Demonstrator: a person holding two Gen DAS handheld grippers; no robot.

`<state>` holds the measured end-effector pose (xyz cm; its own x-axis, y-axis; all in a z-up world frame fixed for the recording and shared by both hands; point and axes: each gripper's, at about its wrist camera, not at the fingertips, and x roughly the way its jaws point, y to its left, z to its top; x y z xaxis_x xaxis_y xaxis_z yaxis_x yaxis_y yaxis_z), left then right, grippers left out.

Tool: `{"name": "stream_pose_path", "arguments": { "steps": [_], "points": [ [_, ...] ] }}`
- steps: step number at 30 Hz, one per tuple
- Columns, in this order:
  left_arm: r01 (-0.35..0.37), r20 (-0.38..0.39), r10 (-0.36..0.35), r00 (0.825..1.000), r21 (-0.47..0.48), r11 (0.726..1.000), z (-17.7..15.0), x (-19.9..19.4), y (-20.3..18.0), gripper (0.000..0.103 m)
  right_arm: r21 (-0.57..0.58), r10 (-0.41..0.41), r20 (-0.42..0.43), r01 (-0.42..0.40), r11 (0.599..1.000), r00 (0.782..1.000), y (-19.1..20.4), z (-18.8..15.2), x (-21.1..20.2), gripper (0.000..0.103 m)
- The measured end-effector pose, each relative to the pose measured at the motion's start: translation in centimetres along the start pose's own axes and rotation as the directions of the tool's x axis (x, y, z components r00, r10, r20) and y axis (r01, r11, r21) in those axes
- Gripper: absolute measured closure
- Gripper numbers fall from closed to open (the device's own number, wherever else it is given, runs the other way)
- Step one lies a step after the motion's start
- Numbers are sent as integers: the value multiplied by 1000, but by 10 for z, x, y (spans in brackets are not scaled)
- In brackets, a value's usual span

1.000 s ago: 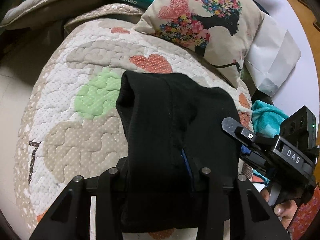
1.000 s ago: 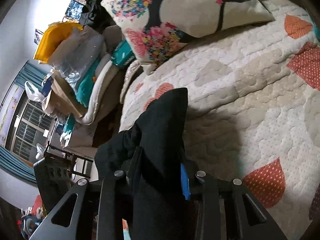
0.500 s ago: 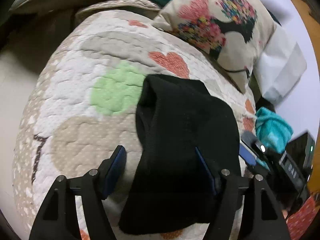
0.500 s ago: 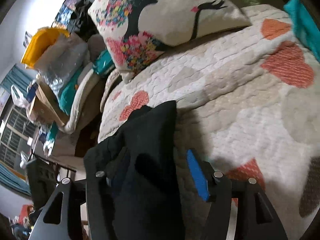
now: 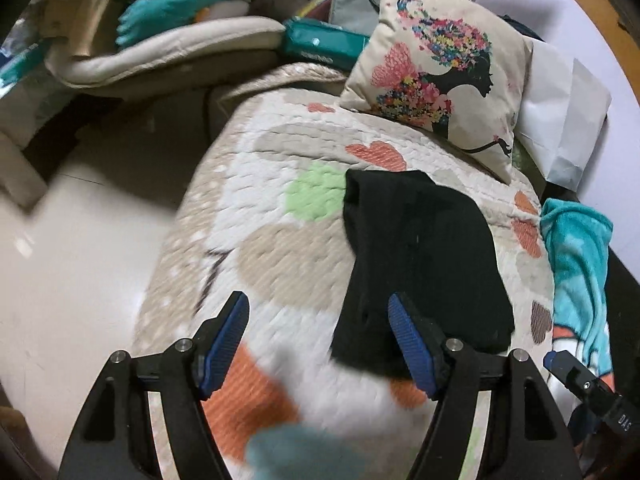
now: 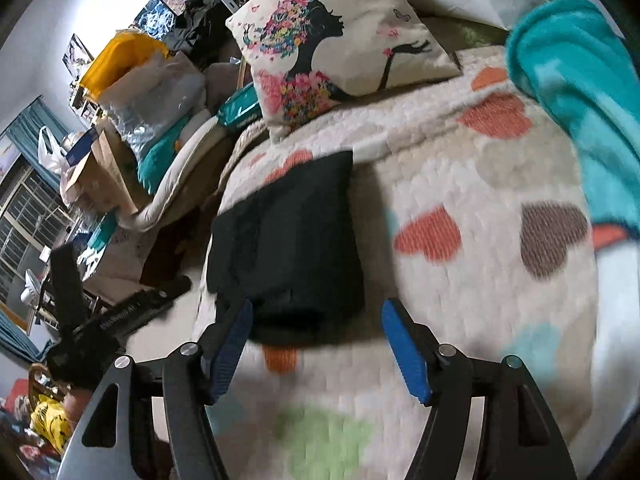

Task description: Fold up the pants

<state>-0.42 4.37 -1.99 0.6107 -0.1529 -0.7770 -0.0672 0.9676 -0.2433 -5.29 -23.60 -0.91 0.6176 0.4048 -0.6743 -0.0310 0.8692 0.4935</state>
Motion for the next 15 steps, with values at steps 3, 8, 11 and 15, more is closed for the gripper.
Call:
{"name": "stream_pose_path", "arguments": {
  "steps": [3,8,11,15],
  "points": [
    [-70,87,67,994,35,997,-21,-38,-7,31,-8,-9,-3,9,1000,1000,5,-17,-8,30],
    [-175,302,149,942,62,983,-60,-114,-27,13,-98,-83,71,89,991,994,26,-31,-29,30],
    [-201,425,160,891,55,978,-81,-155,-39,2,-111,-92,119,105,988,989,34,-37,-46,29],
    [-224,520,150,841,82,971,-94,-195,-60,0,-131,-95,172,118,984,980,42,-49,-69,27]
  ]
}}
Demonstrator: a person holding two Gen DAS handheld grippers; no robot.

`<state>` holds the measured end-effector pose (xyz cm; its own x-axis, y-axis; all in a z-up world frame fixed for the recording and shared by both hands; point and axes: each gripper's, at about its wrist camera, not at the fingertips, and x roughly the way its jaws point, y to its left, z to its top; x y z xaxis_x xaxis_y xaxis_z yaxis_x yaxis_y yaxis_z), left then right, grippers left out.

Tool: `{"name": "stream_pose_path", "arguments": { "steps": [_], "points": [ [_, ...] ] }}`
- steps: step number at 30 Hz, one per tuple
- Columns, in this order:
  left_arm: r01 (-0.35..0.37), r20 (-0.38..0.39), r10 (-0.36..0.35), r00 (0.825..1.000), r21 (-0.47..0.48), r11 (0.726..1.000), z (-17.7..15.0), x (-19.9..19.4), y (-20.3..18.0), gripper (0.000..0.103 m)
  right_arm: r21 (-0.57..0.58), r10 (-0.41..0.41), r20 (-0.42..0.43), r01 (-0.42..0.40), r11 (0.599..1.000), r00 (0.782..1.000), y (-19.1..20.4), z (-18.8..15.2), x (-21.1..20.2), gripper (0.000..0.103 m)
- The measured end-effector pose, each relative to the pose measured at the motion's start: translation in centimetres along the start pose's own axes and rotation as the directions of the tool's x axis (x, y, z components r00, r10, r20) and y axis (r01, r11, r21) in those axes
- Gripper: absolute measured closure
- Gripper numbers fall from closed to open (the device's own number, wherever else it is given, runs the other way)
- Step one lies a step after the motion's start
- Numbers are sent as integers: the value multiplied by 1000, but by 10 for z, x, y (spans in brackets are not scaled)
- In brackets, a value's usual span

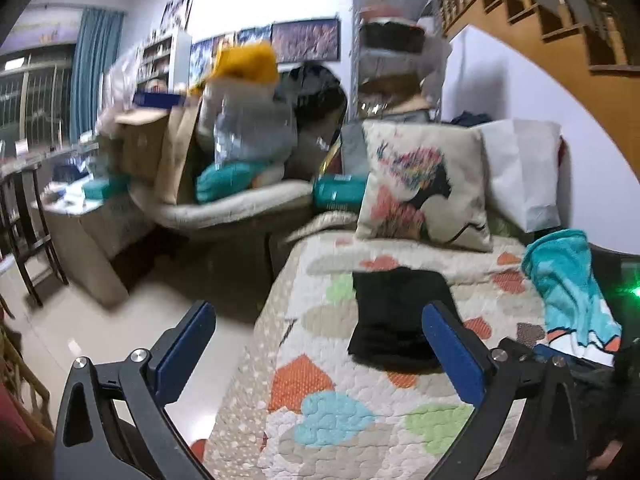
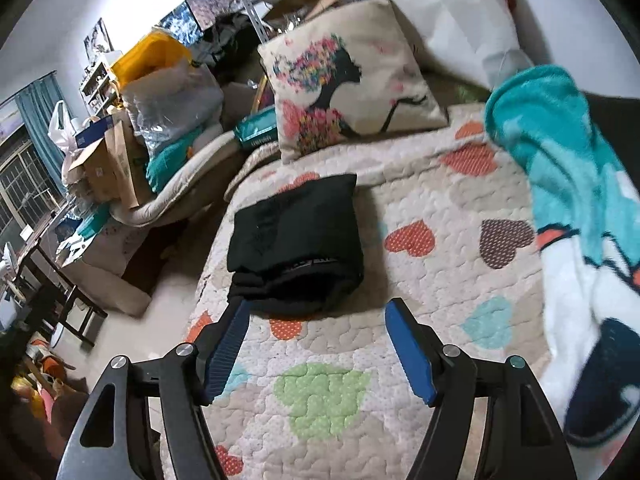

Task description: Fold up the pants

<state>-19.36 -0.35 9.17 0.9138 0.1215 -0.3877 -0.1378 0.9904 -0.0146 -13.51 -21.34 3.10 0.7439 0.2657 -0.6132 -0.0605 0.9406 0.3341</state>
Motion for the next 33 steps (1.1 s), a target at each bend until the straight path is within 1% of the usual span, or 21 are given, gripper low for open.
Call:
{"name": "stream_pose_path", "arguments": {
  "steps": [2,3,5,11,15,23,33],
  "points": [
    [31,13,-31,999,-10,999,6,-12,-3,0,-25,-11,21,11,1000,1000,4,-3,-10,25],
    [52,8,-52,999,-23,998,8,-16,-4,0,-37,-16,29,17,999,999,6,-4,-13,23],
    [71,-11,-71,997,-33,997,11,-19,-6,0,-57,-28,48,31,998,998,9,-8,-21,23],
    [85,-77,-85,993,-13,996,6,-18,-18,0,-104,-37,79,45,994,996,18,-12,-29,20],
    [85,-106,-84,991,10,996,1,-15,-24,0,-112,-38,81,47,993,996,21,-13,-30,19],
    [94,-119,-90,989,35,995,-3,-17,-28,0,-106,-46,74,53,993,996,19,-13,-27,19],
    [108,-155,-99,983,54,993,-7,-12,-32,0,-123,-47,67,55,991,997,21,-15,-24,18]
  ]
}}
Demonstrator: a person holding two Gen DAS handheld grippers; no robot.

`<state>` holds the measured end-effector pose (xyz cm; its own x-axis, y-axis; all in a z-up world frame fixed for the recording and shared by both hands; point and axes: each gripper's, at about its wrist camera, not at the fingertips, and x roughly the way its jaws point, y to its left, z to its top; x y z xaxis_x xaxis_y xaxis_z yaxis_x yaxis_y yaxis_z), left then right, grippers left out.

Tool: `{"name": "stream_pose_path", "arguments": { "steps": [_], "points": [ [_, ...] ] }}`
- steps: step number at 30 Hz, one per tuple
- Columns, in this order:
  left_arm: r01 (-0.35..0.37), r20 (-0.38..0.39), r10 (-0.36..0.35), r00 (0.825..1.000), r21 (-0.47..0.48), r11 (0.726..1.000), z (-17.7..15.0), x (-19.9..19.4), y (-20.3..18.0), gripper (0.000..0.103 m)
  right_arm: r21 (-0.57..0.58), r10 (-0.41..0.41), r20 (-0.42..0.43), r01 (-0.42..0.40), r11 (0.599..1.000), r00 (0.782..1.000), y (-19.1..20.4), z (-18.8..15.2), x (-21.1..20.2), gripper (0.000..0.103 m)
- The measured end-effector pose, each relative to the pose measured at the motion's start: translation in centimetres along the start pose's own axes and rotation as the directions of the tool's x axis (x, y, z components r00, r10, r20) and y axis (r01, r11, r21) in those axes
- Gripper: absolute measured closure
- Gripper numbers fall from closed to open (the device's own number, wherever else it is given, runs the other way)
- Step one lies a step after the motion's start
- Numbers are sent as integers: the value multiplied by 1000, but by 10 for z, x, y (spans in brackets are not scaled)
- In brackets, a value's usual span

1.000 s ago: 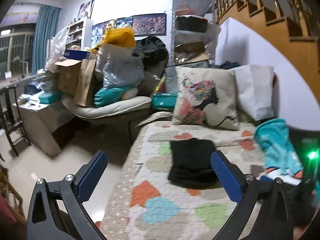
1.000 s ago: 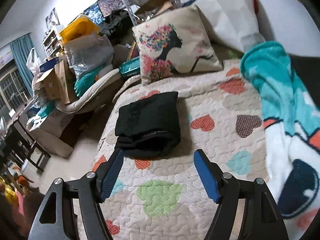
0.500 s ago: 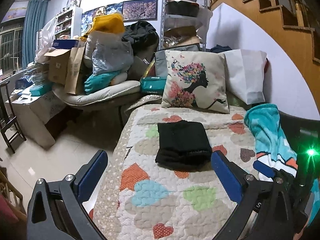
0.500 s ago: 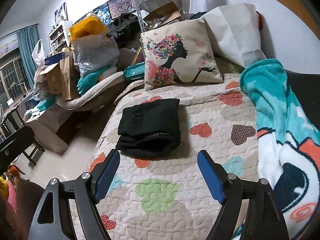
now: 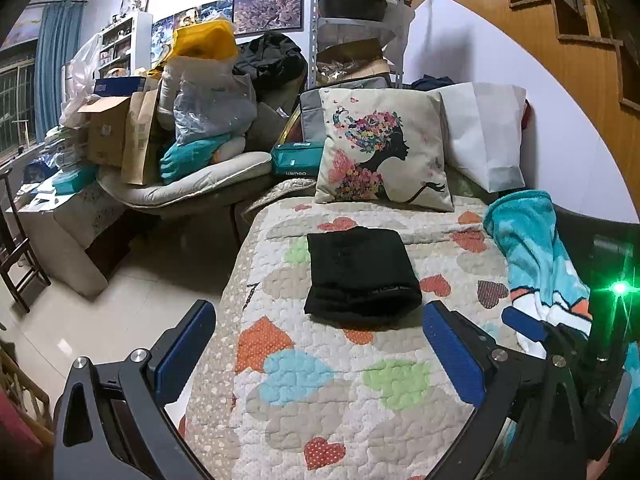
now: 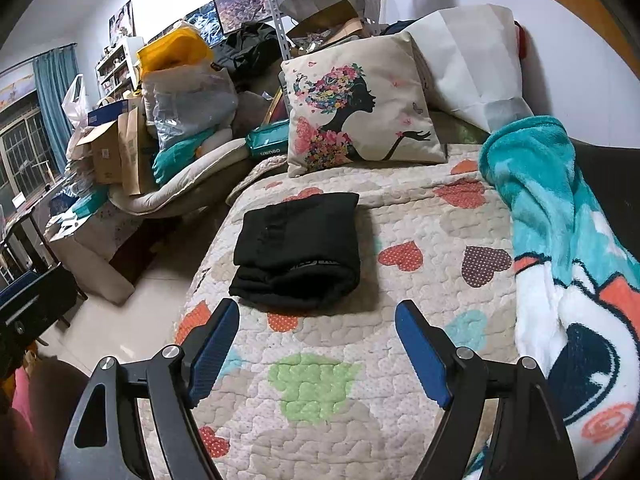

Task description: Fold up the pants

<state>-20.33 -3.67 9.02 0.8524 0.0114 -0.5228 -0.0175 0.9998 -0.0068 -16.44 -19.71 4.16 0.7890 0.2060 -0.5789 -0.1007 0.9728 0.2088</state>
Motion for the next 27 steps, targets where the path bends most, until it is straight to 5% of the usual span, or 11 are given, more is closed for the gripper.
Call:
{"name": "stream_pose_path", "arguments": {
  "steps": [27],
  "points": [
    [11,-71,-11,997,-5,1000,-12,16,6,0,-24,-19,-41,18,1000,999,-3,-4,11,17]
  ]
}}
